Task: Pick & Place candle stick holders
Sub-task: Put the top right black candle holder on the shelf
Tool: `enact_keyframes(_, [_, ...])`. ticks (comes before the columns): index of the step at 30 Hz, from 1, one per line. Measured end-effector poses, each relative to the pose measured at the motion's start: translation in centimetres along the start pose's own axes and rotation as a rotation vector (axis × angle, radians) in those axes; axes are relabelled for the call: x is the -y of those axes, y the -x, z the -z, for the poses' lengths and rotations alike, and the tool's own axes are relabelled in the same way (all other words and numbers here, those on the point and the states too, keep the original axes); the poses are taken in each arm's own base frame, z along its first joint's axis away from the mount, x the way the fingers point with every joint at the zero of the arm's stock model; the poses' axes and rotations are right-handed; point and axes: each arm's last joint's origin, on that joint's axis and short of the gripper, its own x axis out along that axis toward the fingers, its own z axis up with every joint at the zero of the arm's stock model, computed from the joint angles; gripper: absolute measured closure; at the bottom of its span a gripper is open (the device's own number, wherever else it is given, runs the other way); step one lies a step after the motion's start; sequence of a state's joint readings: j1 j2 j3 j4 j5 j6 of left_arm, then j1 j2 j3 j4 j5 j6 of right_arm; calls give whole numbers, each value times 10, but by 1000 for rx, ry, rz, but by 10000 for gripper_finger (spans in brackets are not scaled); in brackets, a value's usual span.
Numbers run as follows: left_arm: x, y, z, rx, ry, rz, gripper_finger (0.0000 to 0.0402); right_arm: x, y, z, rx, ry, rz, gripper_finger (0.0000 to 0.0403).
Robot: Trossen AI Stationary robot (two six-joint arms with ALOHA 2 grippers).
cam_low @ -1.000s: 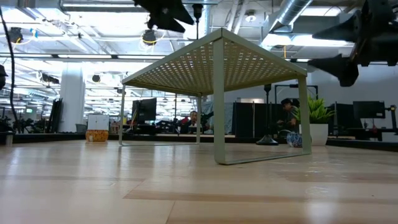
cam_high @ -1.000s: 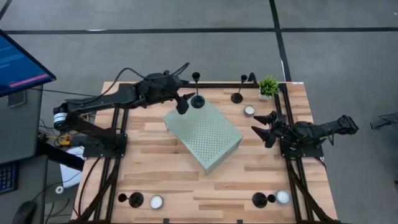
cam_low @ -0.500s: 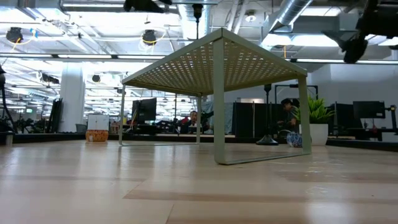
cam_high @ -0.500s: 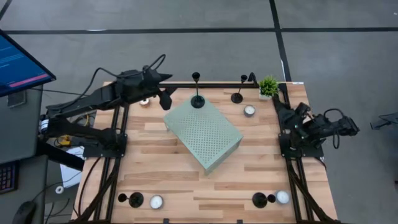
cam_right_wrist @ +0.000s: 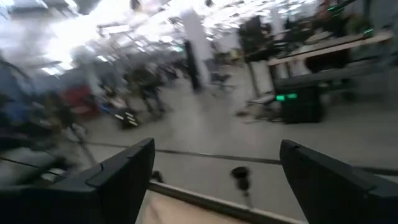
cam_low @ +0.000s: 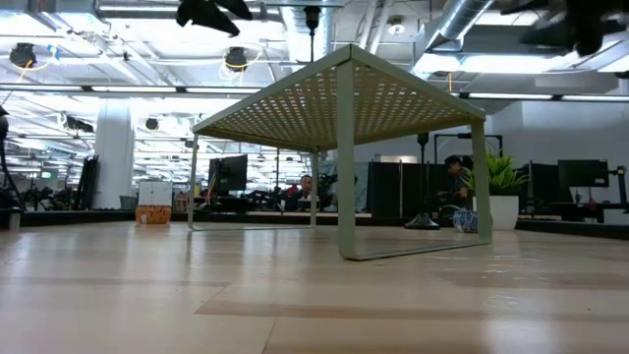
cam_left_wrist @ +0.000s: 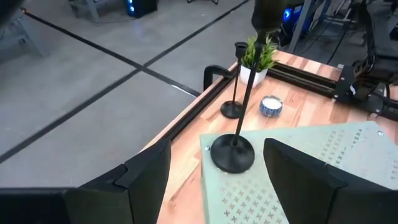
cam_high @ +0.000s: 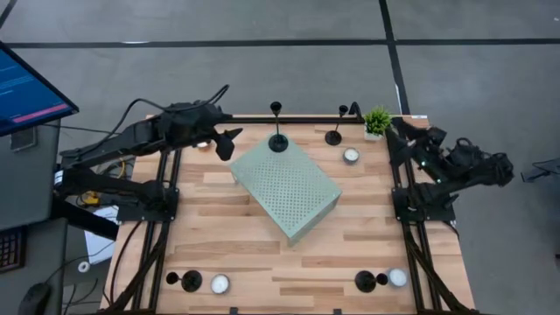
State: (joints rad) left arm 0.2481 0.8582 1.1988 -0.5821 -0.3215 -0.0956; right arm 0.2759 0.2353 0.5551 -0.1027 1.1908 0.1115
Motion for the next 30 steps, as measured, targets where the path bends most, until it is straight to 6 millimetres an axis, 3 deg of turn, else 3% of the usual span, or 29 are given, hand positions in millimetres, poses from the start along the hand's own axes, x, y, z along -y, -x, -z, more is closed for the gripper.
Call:
enact_keyframes(5, [-1,2,0,-2,-2,0,144,-17,-7,-25,-34,172,123,67])
enact_keyframes(9, [-1,3,1,-5,-5,0,144,-36,-14,-23,-60,264,146,68])
enact_keyframes(17, [-1,3,2,-14,-8,-1,144,-58,-39,13,-165,312,186,78])
enact_keyframes(25, [-1,3,2,-14,-9,0,144,-47,-85,64,-513,338,302,87])
enact_keyframes(30, [-1,3,2,-14,-13,-1,144,-44,-119,84,-646,444,247,85])
